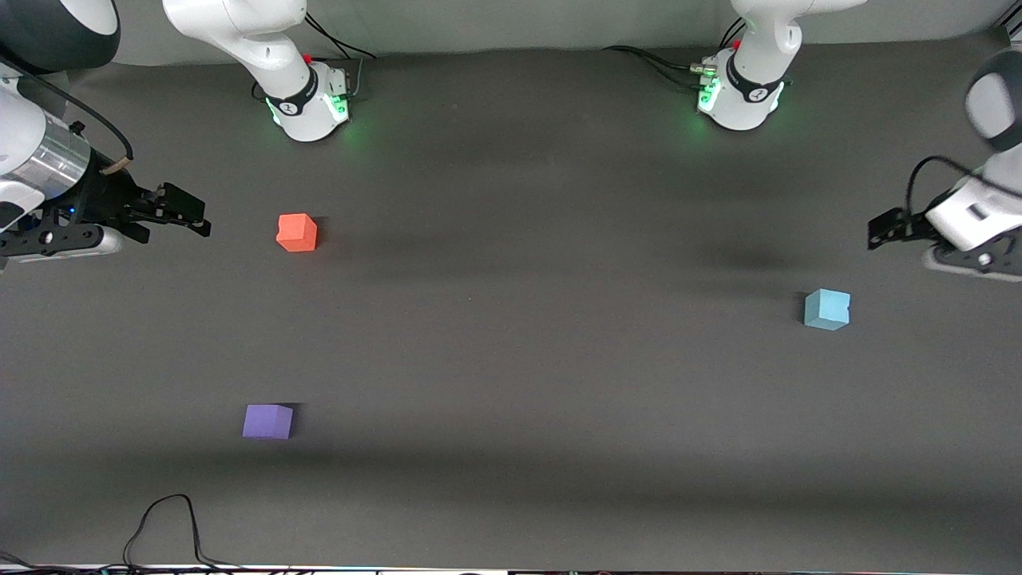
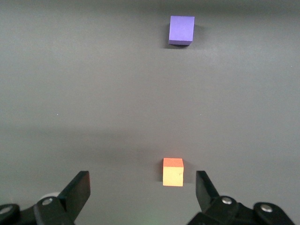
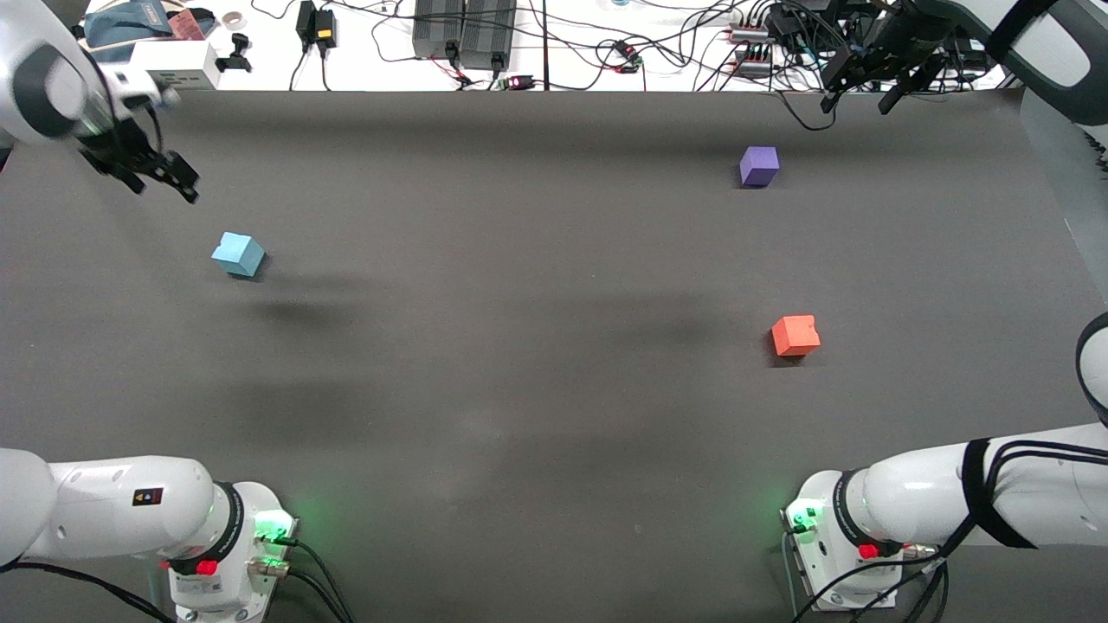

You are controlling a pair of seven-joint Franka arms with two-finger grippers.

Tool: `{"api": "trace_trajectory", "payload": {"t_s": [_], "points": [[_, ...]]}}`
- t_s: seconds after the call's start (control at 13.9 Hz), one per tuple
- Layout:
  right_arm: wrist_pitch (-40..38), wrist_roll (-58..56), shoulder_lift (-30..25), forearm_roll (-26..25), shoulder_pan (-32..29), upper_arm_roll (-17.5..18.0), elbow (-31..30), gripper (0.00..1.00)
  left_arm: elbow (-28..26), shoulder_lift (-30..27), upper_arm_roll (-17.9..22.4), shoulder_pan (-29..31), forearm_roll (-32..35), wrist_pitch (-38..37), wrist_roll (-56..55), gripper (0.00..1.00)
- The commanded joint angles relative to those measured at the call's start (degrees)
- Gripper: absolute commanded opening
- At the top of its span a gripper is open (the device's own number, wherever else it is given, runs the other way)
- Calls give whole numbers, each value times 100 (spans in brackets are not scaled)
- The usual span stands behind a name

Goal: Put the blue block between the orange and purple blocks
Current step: 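Move the left gripper toward the light-blue block, then lower the left gripper and grasp the light-blue block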

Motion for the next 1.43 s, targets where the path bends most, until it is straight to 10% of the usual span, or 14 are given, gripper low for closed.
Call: {"api": "trace_trajectory", "payload": {"t_s": [0.0,0.65,1.08,1.22,1.36], "points": [[-92,76,-19,-75,4,-12,73,100,-253,553,1,-10,92,991,91,100],[-83,15,8,-75,-31,-65,72,100,-394,2233,-8,-10,66,3322,425,100],[-74,6,-1,-75,-31,-153,64,100,-412,2357,-8,-1,-22,3255,285,98],[-74,6,8,-75,-22,-153,38,100,-394,2305,-8,-10,-40,2913,110,60],[-74,-3,8,-75,-31,-153,37,100,-386,2287,-8,-10,-40,2902,22,49]]}}
